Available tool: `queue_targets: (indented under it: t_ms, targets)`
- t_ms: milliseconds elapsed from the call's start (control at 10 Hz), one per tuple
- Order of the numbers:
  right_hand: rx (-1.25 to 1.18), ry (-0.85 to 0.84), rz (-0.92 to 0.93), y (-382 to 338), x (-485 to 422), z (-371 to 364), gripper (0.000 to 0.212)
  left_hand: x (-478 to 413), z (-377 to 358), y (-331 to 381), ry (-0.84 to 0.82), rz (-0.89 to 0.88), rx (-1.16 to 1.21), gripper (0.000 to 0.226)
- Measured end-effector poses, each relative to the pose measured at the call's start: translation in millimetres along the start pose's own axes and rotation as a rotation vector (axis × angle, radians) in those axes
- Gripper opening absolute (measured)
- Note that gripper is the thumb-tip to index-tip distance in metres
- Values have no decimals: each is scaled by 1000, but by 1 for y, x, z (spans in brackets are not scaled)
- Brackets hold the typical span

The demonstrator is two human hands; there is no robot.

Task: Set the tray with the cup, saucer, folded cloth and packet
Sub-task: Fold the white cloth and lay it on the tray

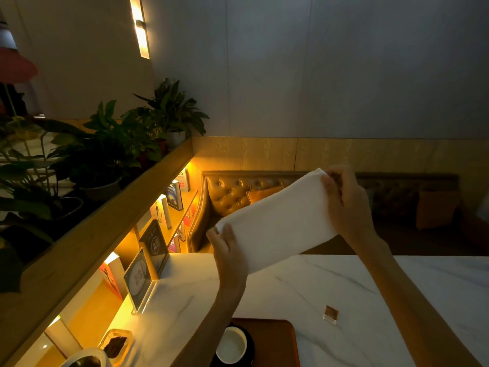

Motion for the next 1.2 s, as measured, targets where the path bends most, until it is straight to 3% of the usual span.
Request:
queue_targets:
  t_ms: [100,200,300,400,500,600,700,800,900,1000,1100,1200]
  targets:
    - [-10,117,-42,12,13,8,29,-4,7,14,-1,-195,-177,22]
    - [-29,156,-136,26,25,8,21,-9,10,21,-67,-260,-262,9]
    - [-35,154,-209,36,34,5,17,-17,11,22,-163,-170,-234,9]
    - [-117,187,-349,51,35,9,18,-12,6,12,-405,127,-9,22]
    - [-161,117,-424,63,40,11,17,1,7,6,-603,329,245,52]
    - [-206,-66,-345,56,49,3,26,7,15,10,-578,229,64,47]
    - [-259,-364,-156,25,70,-15,38,17,5,19,-595,95,-123,32]
    - [-36,-548,-184,-3,97,-67,39,30,-13,28,-683,40,-183,29]
    - [215,-484,-367,-8,105,-71,26,37,-20,34,-812,18,-214,41]
    - [-274,-541,-236,-13,103,-62,21,36,-12,32,-787,-56,-318,44]
    - [-279,-425,-281,-5,101,-56,11,28,2,41,-554,-257,-443,30]
    - [-198,-457,-225,-8,102,-62,14,26,8,51,-481,-449,-452,28]
Point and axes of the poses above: each hand's wrist, its own x-axis away from the middle knuckle, its own z-axis out of the back of the hand, y = z × x, the point moved 5 cm from there along -x, towards the middle knuckle
